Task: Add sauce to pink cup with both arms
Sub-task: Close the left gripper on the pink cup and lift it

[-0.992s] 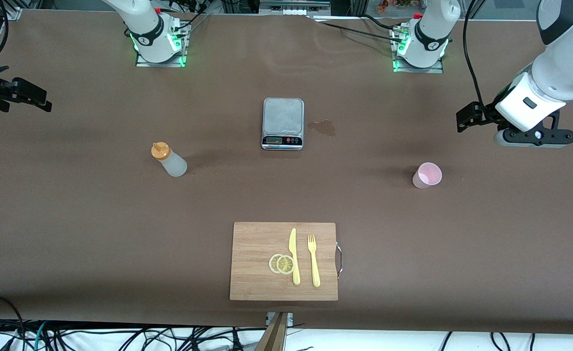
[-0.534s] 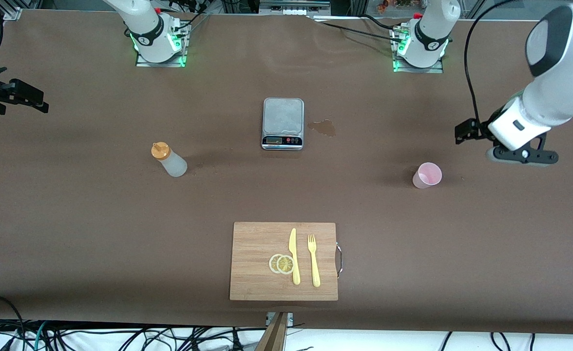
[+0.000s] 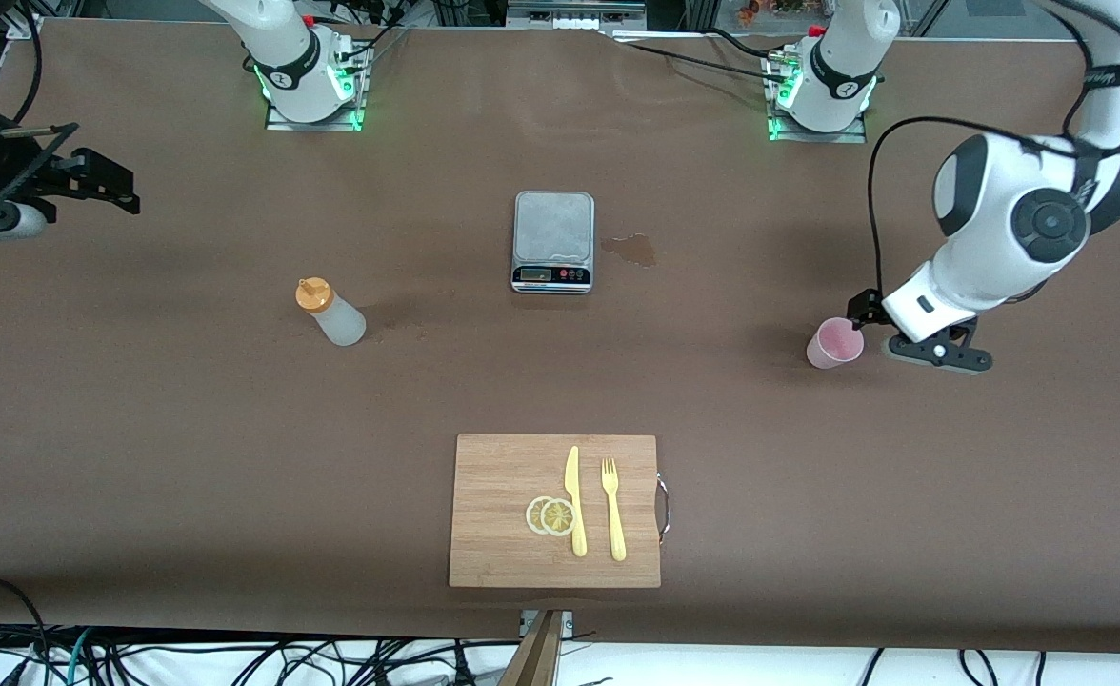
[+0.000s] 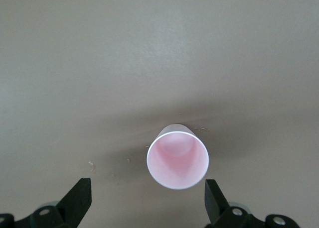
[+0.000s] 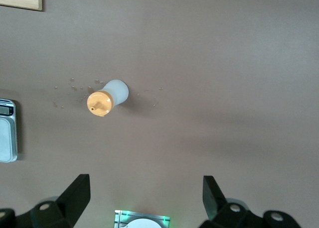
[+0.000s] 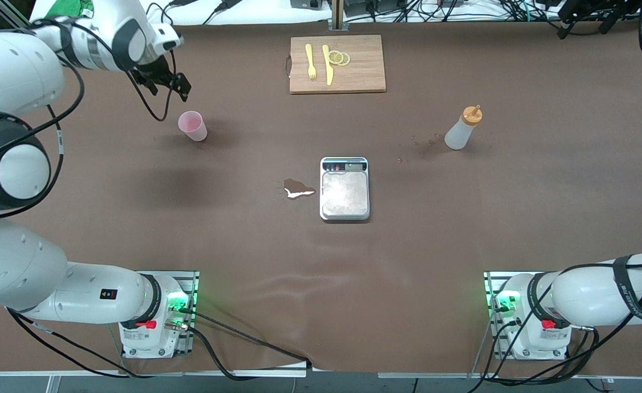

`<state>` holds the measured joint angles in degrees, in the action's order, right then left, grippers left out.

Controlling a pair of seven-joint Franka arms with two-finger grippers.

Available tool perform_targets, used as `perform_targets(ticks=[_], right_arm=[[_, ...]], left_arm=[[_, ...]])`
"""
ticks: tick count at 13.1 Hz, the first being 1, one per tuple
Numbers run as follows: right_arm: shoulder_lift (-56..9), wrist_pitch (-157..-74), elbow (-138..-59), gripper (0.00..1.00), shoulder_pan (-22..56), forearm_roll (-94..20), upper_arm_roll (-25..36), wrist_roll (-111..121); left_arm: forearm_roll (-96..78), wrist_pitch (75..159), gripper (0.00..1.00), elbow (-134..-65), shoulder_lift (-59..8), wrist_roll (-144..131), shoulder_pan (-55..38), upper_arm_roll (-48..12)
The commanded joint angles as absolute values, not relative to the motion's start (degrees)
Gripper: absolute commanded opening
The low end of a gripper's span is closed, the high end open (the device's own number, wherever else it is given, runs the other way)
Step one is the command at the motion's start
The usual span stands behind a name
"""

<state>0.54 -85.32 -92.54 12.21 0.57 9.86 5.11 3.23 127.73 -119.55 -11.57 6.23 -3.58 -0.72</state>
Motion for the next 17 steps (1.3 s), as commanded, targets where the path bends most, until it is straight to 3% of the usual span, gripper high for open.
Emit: perform_targets(ticks=[1,4,6,7,8,9,10,13,17], right_arm=[[2.7,-83.6,-92.5,1.00,12.9,1.8,7.3,1.2],[2.0,-84.3,-93.7,1.00,12.9,1.8,7.1,0.4],[1.4,-83.7,-93.2,1.00,12.9,1.9,7.1,1.1],[1.5,-83.4,-93.3,1.00,12.9,1.9,7.1,1.1],[1.5,-83.2,-93.1,1.00,12.8,1.8,7.2,0.7],[1.5,-83.4,-92.8,1.00,12.8,1.9,7.3,0.1],[1.4,-84.0,-92.7,1.00,12.6,1.9,7.4,0.1],[-0.3,-87.2,-93.1,1.00,11.9,0.9,8.2,-0.1],[0.4,-85.1,-93.0,1.00,12.3,0.9,8.3,1.1]], left_arm=[[4.7,131.7,1.00,-120.0,-15.1,8.3,-3.3,-0.8],[7.4,136.5,0.99,-123.1,-16.3,8.8,-3.0,-0.8],[7.5,139.9,0.86,-124.5,-18.0,9.0,-2.9,-0.8],[7.4,140.3,0.64,-124.5,-18.5,9.0,-2.6,-0.8],[7.5,140.3,0.33,-124.5,-18.6,9.0,-2.5,-0.8],[7.4,140.3,0.12,-124.5,-18.6,9.0,-2.5,-0.8],[7.4,140.3,0.00,-124.5,-18.6,9.0,-2.5,-0.8],[7.4,140.1,0.00,-124.2,-18.6,9.1,-2.5,-0.8],[7.4,137.3,0.00,-122.4,-17.2,9.1,-3.0,-1.0]])
